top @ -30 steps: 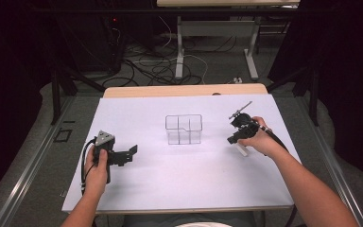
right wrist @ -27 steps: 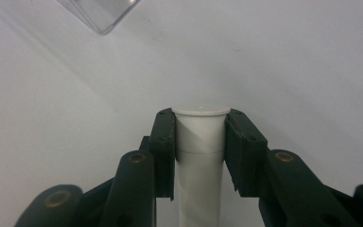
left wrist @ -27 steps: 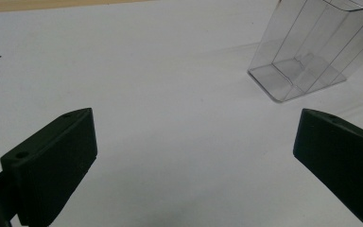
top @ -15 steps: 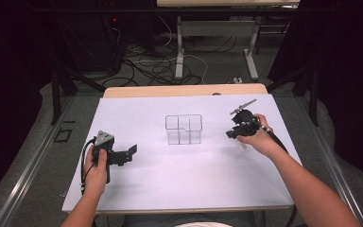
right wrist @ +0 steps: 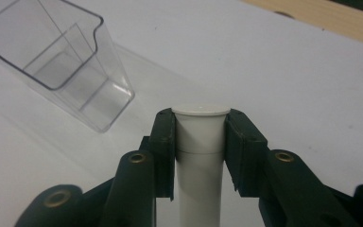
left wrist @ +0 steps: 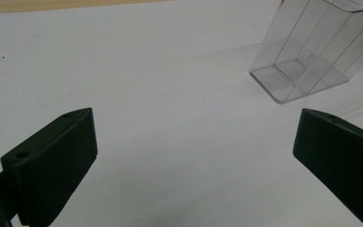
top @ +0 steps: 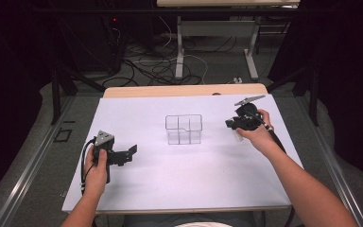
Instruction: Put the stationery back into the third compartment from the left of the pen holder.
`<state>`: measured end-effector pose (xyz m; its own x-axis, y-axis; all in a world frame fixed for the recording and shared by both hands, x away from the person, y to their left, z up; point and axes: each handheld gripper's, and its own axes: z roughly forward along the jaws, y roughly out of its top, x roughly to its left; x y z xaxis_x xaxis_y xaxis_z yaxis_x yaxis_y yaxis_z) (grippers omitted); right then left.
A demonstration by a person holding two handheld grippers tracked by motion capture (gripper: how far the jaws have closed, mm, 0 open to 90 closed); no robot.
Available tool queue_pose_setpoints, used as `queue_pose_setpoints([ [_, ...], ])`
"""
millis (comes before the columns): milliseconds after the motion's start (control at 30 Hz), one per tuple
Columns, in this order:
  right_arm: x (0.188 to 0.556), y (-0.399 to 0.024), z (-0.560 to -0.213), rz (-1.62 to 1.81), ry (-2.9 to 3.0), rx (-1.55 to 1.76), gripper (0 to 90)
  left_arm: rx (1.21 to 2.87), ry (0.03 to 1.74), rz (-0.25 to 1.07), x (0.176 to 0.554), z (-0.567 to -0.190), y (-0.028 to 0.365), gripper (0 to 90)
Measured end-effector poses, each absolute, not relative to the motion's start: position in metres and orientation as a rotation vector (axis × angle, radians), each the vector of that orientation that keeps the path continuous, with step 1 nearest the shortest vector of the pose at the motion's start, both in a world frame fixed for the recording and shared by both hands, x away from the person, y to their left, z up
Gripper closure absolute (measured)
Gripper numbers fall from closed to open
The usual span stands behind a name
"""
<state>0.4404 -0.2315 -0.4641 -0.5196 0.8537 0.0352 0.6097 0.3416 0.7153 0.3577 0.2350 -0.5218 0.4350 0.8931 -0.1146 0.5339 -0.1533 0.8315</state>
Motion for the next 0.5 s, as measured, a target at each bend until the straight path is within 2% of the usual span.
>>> queue_pose_setpoints([
  [500, 0.438, -0.221, -0.448, 1.112, 2.106, 1.269, 66.8, 1.817, 1.221, 0.521, 0.358, -0.522, 0.235, 0.6],
])
